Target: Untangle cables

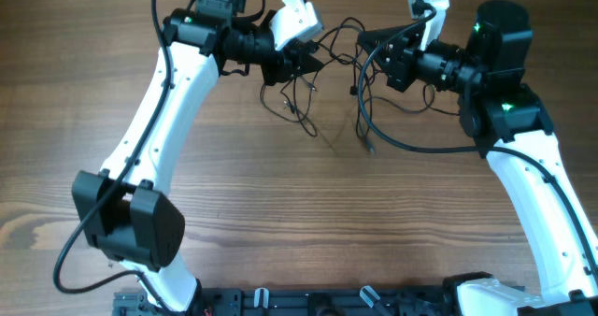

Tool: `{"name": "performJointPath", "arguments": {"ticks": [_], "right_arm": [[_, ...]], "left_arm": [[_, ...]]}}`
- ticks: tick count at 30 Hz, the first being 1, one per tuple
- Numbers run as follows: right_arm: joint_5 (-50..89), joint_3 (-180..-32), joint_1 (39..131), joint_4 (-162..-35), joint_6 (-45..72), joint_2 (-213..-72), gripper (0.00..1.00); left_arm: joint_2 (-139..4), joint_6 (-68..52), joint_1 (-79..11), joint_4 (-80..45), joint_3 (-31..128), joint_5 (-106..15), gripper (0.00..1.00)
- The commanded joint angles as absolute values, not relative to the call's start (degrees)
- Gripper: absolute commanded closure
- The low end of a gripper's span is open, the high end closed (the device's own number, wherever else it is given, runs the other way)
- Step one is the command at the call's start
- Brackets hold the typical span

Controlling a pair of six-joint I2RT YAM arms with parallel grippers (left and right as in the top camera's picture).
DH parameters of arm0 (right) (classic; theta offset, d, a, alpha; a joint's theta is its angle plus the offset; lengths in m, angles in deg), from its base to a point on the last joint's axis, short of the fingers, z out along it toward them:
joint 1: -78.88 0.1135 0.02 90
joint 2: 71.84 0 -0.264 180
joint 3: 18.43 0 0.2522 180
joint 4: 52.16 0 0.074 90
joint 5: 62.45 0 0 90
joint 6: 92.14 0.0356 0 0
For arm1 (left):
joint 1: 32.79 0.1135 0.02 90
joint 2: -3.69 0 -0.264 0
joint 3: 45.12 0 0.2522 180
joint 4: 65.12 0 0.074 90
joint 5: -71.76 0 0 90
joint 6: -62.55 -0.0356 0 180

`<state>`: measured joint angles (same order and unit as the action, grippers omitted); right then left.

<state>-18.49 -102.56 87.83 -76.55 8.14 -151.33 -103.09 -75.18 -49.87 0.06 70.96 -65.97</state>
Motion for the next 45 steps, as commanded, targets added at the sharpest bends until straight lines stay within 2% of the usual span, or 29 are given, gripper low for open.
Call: {"name": "performJointPath", "arguments": {"ticks": [1, 9, 14, 18, 21, 25, 28, 39, 45], "right_arm": [[-19.0, -103.7, 87.7, -76.3, 8.5, -150.3, 0.96], [-20.2, -103.7, 87.7, -77.3, 8.3, -150.3, 0.96], [-22.1, -103.7, 87.7, -77.3, 7.4, -150.3, 0.96], [-23.0, -103.7, 87.7, -77.3, 7.1, -150.3, 0.96], [-23.7, -103.7, 87.7, -77.3, 7.5, -150.3, 0.96], [-24.1, -103.7, 87.7, -77.3, 8.0, -150.3, 0.96], [-24.3, -103.7, 87.7, -77.3, 8.1, -150.3, 0.96], [-25.3, -103.7, 87.7, -77.4, 8.1, -150.3, 0.96], [-25.3, -103.7, 87.7, -77.3, 8.2, -150.3, 0.96]], "left_arm": [[-99.5, -77.2, -51.3, 0.2, 71.0, -64.1, 0.64], [-98.5, -73.8, -51.8, -2.8, 71.0, -64.1, 0.65], [-98.5, -71.4, -51.9, -4.7, 71.0, -58.8, 0.63], [-98.5, -77.1, -53.6, -3.4, 71.0, -52.7, 0.63], [-98.5, -81.6, -54.8, -2.5, 71.0, -48.6, 0.66], [-98.5, -84.5, -54.8, -2.3, 71.0, -48.4, 0.73], [-98.5, -86.0, -54.6, -2.3, 71.0, -48.3, 0.75], [-98.5, -87.1, -54.6, -2.1, 71.0, -51.9, 0.73], [-98.5, -87.0, -54.7, -1.2, 71.0, -52.2, 0.82]]}}
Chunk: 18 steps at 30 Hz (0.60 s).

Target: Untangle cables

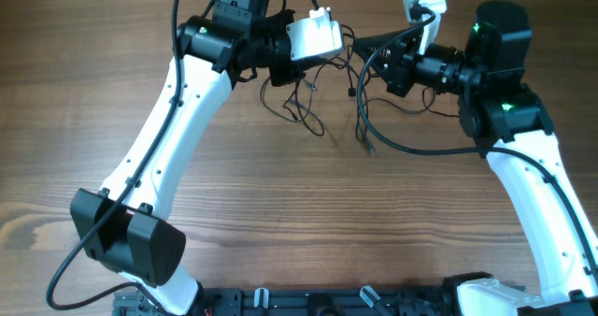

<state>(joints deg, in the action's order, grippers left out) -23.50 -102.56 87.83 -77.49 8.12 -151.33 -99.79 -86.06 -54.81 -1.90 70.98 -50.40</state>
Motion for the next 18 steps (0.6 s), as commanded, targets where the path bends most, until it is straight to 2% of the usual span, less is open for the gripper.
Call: {"name": "performJointPath", "arguments": {"ticks": [1, 5, 8, 14, 18], "right_arm": [[-25.3, -103.7, 87.7, -77.3, 8.2, -150.3, 0.96], [-25.3, -103.7, 87.7, -77.3, 8.1, -150.3, 0.96], [-25.3, -103.7, 87.7, -77.3, 8.2, -150.3, 0.96], [-25.3, -103.7, 87.7, -77.3, 8.2, -150.3, 0.96], [-25.2, -103.7, 87.7, -77.3, 8.1, -150.3, 0.96]], "left_arm": [[-98.5, -87.0, -54.6, -0.7, 71.0, -52.2, 0.84], [-98.5, -86.5, -54.5, 0.4, 71.0, -52.4, 0.83], [-98.5, -86.1, -54.7, 0.1, 71.0, -55.8, 0.76], [-98.5, -80.7, -54.7, -3.7, 71.0, -59.8, 0.69], [-98.5, -80.7, -54.7, -3.8, 71.0, -60.0, 0.73]]}}
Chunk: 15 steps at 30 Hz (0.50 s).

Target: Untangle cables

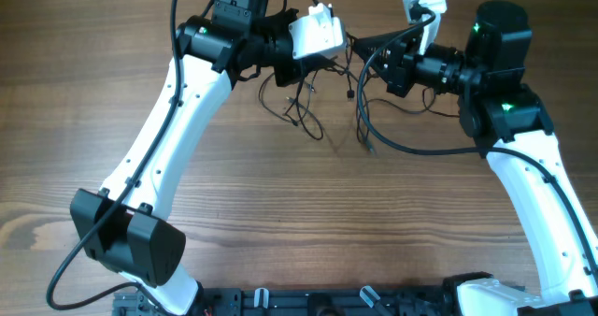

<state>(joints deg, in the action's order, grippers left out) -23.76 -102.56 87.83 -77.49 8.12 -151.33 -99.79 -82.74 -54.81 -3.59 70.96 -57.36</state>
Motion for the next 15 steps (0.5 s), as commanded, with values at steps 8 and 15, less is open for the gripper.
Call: {"name": "performJointPath", "arguments": {"ticks": [8, 15], "right_arm": [[-25.2, -103.7, 87.7, -77.3, 8.1, -150.3, 0.96], [-18.4, -103.7, 87.7, -79.8, 8.2, -150.3, 0.96]], "left_arm": [[-98.5, -77.7, -54.4, -3.5, 71.0, -58.4, 0.96], [-97.7, -74.4, -51.8, -2.4, 71.0, -53.5, 0.96]]}}
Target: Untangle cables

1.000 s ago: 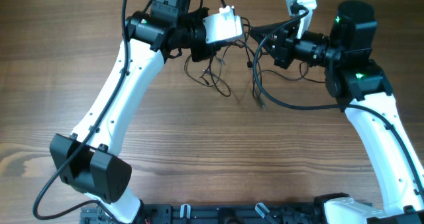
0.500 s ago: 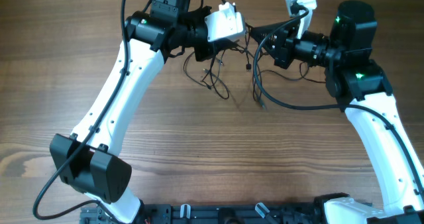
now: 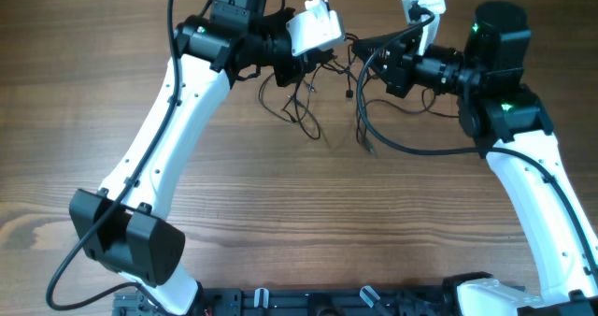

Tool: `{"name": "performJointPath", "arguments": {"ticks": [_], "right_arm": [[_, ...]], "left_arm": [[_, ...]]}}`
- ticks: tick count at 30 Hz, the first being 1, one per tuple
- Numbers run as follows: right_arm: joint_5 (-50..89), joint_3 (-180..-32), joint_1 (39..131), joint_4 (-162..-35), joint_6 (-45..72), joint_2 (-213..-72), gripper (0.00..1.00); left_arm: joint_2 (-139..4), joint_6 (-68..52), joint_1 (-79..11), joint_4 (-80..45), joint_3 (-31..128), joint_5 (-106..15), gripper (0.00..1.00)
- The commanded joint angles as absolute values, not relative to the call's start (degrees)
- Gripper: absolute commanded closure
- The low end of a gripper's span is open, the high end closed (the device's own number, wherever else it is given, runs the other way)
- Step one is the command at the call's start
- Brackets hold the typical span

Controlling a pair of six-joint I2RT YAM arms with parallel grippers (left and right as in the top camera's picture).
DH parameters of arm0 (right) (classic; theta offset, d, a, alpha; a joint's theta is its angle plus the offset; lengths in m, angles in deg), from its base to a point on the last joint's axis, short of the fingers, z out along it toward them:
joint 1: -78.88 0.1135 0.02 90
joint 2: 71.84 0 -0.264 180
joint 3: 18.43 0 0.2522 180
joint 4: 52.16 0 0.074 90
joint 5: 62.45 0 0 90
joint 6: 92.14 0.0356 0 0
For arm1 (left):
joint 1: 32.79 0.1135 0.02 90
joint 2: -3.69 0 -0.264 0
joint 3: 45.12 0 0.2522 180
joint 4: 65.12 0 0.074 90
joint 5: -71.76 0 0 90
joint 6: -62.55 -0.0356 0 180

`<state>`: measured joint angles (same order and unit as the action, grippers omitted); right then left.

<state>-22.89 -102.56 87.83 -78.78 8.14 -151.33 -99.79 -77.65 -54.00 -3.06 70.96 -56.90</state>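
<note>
A tangle of black cables hangs between both grippers at the far middle of the table. My left gripper (image 3: 306,65) sits under its white wrist camera and looks shut on the thin black cable (image 3: 301,110), whose loose loops dangle below it. My right gripper (image 3: 376,56) looks shut on the thicker black cable (image 3: 402,148), which curves down and right toward the right arm. The two grippers are close together, with crossed strands (image 3: 348,62) between them. The fingertips themselves are partly hidden by the wrists.
The wooden table (image 3: 299,222) spreads out in front of the arms. The left arm's white link (image 3: 159,138) crosses the left half, and the right arm (image 3: 533,176) stands at the right. A dark rail (image 3: 308,302) runs along the near edge.
The left wrist has shifted slightly up and back. The dangling thin strands hang almost as before. The right arm has not moved.
At first my left gripper held the thin cable farther left, with a wider gap to the right gripper. Then it was nearer the right gripper, with the strands slacker between them. It has stayed about there, and the right gripper has kept its hold in place.
</note>
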Motion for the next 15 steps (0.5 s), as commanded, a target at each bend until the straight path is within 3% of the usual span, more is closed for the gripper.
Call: {"name": "performJointPath", "arguments": {"ticks": [1, 7, 15], "right_arm": [[-16.7, -103.7, 87.7, -80.8, 7.9, -150.3, 0.96], [-15.5, -103.7, 87.7, -82.3, 6.8, -150.3, 0.96], [-14.2, -103.7, 87.7, -83.0, 6.8, -150.3, 0.96]], "left_arm": [[-97.4, -73.5, -51.1, -2.3, 71.0, -52.5, 0.96], [-94.4, -73.3, -45.8, 0.0, 71.0, -52.2, 0.96], [-93.4, -73.2, -45.2, 0.2, 71.0, -52.3, 0.96]]}}
